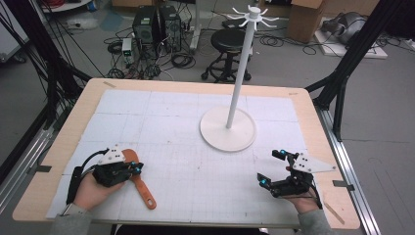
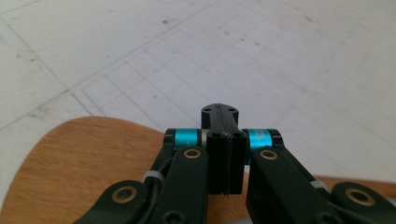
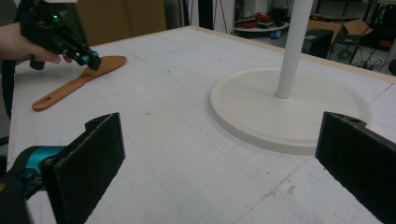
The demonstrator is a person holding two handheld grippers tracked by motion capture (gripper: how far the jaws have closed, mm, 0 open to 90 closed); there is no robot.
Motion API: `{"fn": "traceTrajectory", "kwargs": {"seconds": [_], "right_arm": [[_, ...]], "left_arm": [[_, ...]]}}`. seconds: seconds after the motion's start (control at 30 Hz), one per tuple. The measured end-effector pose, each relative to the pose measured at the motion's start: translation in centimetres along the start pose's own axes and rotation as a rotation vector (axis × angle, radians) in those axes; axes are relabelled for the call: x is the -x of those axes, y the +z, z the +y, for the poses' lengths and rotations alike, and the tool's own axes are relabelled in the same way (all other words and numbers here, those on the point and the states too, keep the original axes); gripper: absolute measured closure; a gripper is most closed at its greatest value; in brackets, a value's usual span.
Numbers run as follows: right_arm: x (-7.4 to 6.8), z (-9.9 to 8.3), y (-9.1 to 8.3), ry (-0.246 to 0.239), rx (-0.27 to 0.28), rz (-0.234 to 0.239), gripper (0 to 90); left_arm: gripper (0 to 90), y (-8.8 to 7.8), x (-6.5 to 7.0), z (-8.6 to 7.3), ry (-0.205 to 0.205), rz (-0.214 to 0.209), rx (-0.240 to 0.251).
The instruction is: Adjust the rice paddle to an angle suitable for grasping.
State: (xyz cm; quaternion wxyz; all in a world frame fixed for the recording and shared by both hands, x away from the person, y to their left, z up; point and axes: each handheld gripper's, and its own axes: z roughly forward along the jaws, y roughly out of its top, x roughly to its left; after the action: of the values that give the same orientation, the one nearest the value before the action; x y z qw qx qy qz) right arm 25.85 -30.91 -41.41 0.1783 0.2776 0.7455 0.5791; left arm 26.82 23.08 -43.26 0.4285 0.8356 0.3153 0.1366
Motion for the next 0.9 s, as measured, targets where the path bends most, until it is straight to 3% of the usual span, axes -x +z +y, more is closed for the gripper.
{"fn": "traceTrajectory", "kwargs": {"seconds": [0.33,0.53,0.9], "right_arm": [[-0.1,0.0,0.2,-0.006,-0.011,0.004,0.0],[-0.2,0.0,0.3,-0.010,-0.020,0.007,0.0],[-0.1,0.0,0.4,-0.012,-0.021,0.008,0.0]], "left_arm": [[89.8,-3.2,2.8,-1.7,0.047,-0.032,-0.015],[89.7,-2.5,3.3,-2.3,0.055,-0.038,-0.080],[89.8,-1.6,3.4,-2.4,0.058,-0.065,-0.101]]}}
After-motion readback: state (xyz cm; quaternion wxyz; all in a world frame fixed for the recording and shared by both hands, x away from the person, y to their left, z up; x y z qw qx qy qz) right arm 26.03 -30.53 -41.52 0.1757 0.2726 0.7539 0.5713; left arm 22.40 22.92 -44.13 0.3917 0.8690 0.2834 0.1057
